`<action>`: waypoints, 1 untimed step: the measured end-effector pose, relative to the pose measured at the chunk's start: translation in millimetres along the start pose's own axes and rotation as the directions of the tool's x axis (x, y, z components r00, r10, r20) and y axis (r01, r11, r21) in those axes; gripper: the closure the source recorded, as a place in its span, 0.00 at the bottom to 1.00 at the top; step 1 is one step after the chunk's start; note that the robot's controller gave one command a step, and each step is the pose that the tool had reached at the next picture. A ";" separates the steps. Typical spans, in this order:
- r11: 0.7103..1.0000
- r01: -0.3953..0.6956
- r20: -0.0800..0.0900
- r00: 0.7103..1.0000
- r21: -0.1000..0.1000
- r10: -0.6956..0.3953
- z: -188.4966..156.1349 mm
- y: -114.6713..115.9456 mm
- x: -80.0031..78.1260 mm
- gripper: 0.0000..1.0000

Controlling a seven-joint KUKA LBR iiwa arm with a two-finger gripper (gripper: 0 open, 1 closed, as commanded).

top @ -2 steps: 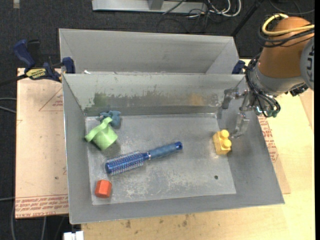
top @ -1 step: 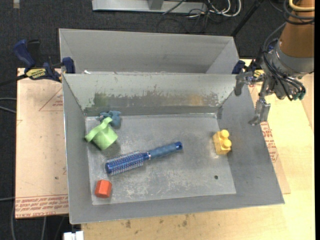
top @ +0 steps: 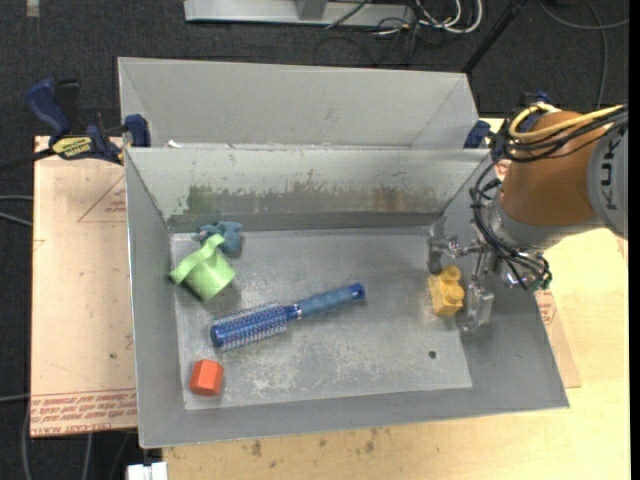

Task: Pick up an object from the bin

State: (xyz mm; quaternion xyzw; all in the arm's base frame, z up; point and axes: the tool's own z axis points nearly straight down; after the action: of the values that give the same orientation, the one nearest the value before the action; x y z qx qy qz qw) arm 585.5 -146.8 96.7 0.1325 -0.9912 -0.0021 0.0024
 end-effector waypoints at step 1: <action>1.000 0.004 0.007 1.000 0.004 -0.004 -5.1 -0.8 -2.4 1.00</action>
Offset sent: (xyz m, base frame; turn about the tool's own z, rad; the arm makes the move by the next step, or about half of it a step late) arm 0.0000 0.0000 0.0000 0.0000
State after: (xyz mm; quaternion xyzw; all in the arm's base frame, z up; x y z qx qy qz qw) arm 588.1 -147.0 101.7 0.1342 -0.9909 -0.0004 -0.0012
